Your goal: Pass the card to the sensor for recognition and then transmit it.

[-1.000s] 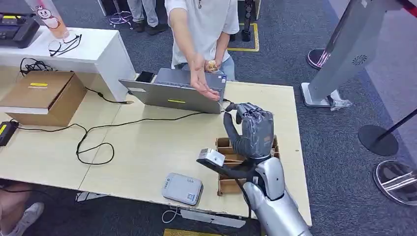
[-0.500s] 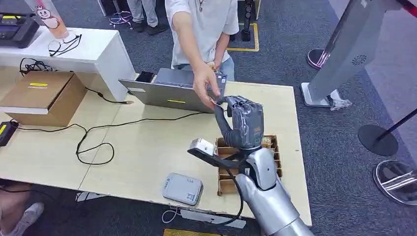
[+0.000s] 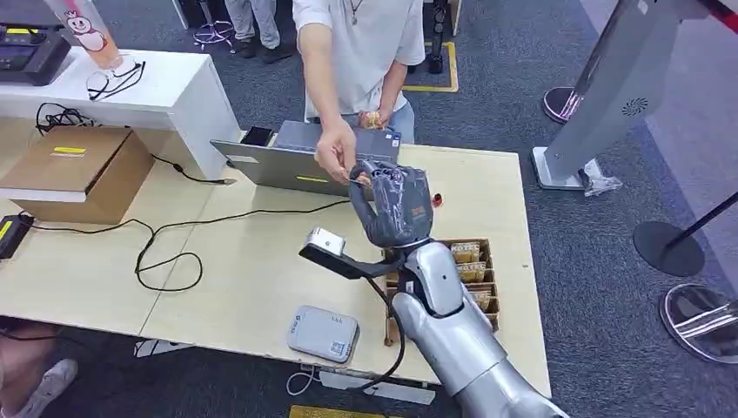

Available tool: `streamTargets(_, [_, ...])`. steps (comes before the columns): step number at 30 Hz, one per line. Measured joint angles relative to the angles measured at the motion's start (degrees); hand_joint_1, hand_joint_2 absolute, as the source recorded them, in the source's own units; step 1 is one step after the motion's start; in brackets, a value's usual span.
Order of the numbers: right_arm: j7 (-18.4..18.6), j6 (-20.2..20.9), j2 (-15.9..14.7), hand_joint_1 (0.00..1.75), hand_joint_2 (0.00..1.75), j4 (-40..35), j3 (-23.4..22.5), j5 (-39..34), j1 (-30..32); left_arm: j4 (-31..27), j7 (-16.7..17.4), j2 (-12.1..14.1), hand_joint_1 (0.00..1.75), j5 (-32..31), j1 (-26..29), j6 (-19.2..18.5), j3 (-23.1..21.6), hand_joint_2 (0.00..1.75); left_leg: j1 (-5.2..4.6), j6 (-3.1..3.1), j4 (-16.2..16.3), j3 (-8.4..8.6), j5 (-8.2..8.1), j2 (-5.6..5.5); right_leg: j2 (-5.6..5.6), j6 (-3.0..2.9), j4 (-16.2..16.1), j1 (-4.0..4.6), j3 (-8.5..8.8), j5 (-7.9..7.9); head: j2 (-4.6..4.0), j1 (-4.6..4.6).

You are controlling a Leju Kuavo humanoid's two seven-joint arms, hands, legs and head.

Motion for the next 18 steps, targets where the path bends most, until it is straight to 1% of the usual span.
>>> streamTargets(5, [0.1,0.3,0.4,1.75,1.75,1.4,0.1,0.0,-0.7,0.0,0.2,0.0,0.00,0.0,-0.2,-0.1,-0.4,0.00,-0.01,0.00,0.0,-0.01,0.03,0.00,-0.01,0.01,0.0,0.00,0.00,0.01,0.00,0.00])
streamTargets(6, [0.2,0.3,0.5,1.26,1.75,1.7,0.2,0.0,-0.7,0.1,0.3,0.0,0.00,0.0,-0.3,-0.1,-0.5,0.00,-0.01,0.00,0.0,-0.01,0.03,0.00,-0.01,0.01,0.0,0.00,0.00,0.01,0.00,0.00])
streamTargets(7, [0.4,0.3,0.5,0.00,1.75,1.8,0.2,0.0,-0.7,0.1,0.4,0.0,0.00,0.1,-0.3,-0.1,-0.5,0.00,-0.01,0.00,0.0,-0.01,0.03,0.00,-0.01,0.01,0.0,0.00,0.00,0.01,0.00,0.00])
streamTargets(18, [0.8,0.2,0.6,0.00,1.75,2.9,0.5,0.4,-0.9,0.3,0.8,0.0,0.00,0.6,-0.5,-0.1,-1.2,0.00,0.00,0.00,0.0,0.00,0.04,0.00,0.00,0.01,0.0,0.00,-0.01,0.01,0.00,0.00])
